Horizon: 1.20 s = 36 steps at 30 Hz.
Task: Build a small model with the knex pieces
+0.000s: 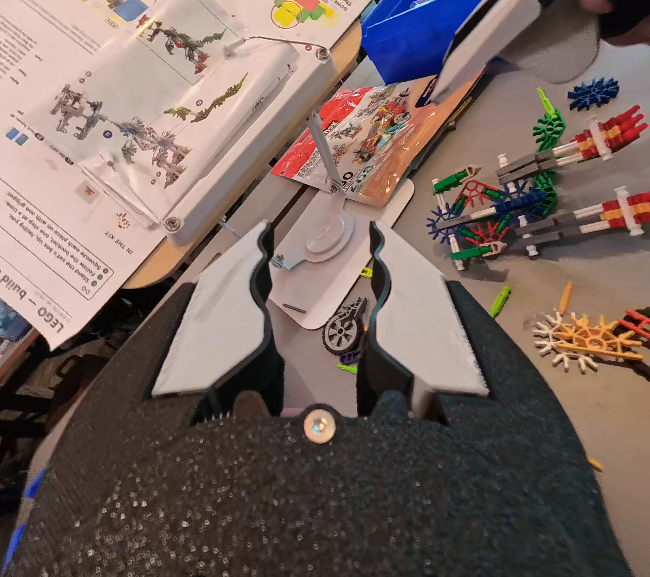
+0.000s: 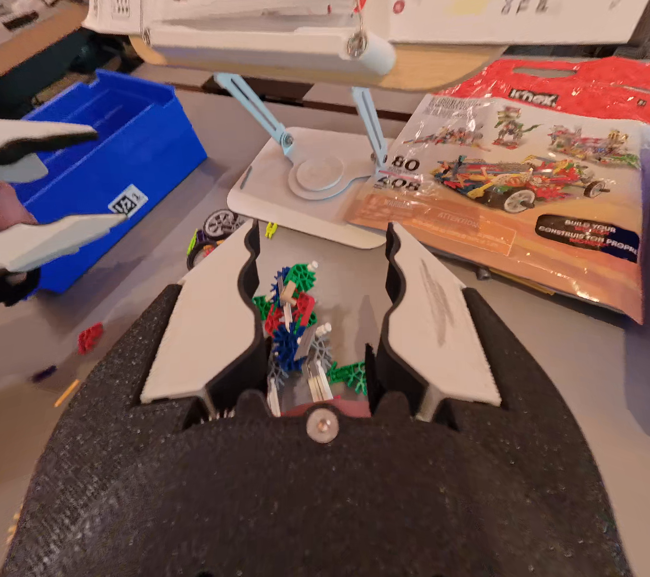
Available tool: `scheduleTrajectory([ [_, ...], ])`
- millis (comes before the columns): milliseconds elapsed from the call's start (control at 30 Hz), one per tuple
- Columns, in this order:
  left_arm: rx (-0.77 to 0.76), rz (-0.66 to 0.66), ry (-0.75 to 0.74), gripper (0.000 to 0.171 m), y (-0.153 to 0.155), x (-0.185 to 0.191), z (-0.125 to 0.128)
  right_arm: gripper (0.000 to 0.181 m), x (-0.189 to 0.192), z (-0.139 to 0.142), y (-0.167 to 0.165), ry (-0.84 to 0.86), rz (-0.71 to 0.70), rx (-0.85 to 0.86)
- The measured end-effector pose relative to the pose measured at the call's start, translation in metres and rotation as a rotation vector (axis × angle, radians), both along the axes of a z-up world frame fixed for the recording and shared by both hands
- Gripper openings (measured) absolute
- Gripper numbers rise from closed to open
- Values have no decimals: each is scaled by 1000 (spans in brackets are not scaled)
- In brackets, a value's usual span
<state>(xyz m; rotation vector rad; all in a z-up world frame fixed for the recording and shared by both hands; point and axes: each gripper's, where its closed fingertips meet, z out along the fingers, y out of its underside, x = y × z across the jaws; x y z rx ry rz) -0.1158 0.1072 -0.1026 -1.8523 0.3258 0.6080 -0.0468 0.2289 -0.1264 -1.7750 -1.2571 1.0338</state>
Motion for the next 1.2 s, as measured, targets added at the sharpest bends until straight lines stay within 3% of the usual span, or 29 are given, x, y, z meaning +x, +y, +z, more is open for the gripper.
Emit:
scheduleTrajectory([
  [133, 21, 5, 67, 52, 7, -5, 5, 71, -4, 28, 9, 130, -44, 103],
  [267, 28, 17, 51, 53, 7, -3, -3, 63, 5, 17, 15, 144, -72, 285],
  [367, 43, 20, 49, 53, 1, 2, -1, 63, 15, 29, 6, 170, -79, 367],
  [567, 9, 25, 10, 53, -16, 11, -11, 64, 44, 5, -8, 96, -100, 206],
  [667, -15, 17, -2, 53, -10, 11, -9, 63, 40, 20, -10, 102, -80, 157],
  [767, -20, 3, -5, 54, 2, 15, -4, 64, 29, 30, -8, 93, -49, 246],
  [933, -21, -24, -18, 57, 1, 17, -16, 64, 27, 11, -16, 126, -15, 218],
  [1067, -17, -64, -25, 56, 4, 22, -16, 64, 19, 20, -26, 102, 71, 376],
  [1200, -61, -113, -53, 54, 8, 40, -29, 65, 20, -31, -33, -93, 229, 266],
])
